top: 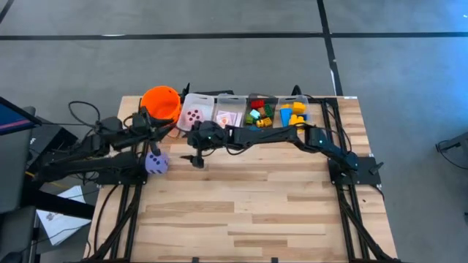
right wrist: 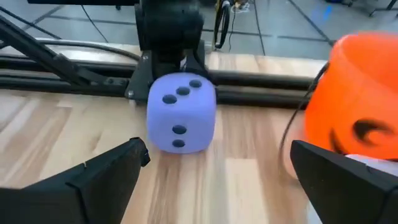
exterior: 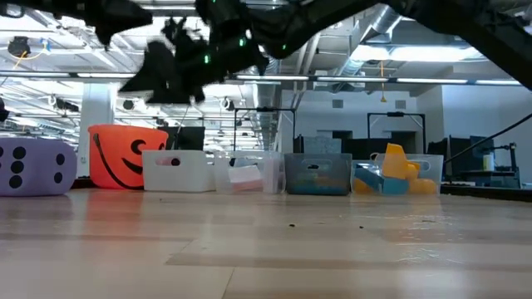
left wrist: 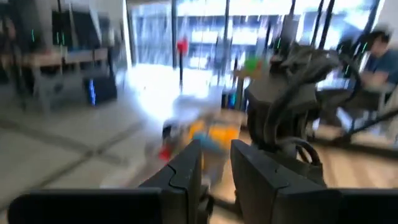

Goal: Pick & Place Toys
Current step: Put the violet die into the white bin

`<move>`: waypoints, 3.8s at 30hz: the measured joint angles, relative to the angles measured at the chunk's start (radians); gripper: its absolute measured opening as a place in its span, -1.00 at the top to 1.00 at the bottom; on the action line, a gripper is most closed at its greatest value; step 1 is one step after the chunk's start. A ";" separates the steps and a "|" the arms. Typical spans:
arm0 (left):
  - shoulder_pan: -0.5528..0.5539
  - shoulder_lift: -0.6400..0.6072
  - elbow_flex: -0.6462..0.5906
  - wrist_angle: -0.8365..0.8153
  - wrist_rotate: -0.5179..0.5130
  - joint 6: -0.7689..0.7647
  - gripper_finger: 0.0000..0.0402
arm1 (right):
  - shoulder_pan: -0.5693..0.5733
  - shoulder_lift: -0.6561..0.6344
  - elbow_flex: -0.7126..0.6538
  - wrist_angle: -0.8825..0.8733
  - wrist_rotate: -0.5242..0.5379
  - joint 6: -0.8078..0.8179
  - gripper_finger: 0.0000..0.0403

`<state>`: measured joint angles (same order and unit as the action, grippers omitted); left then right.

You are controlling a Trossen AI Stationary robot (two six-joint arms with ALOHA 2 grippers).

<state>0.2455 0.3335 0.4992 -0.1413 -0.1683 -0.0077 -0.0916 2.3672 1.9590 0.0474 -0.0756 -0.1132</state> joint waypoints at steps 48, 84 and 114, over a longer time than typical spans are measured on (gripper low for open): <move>-0.022 0.898 0.305 -1.302 0.131 -0.512 1.00 | -0.046 0.128 -0.003 0.238 -0.163 0.081 -0.99; -0.038 0.896 0.277 -1.347 0.117 -0.471 1.00 | -0.001 -0.207 -0.739 0.751 0.004 -0.016 -0.99; -0.039 0.896 0.281 -1.303 0.134 -0.392 1.00 | 0.057 -0.129 -0.737 0.852 0.081 -0.070 -0.99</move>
<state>0.2070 1.2293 0.7802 -1.4446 -0.0345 -0.3996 -0.0341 2.2383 1.2217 0.8989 0.0051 -0.1833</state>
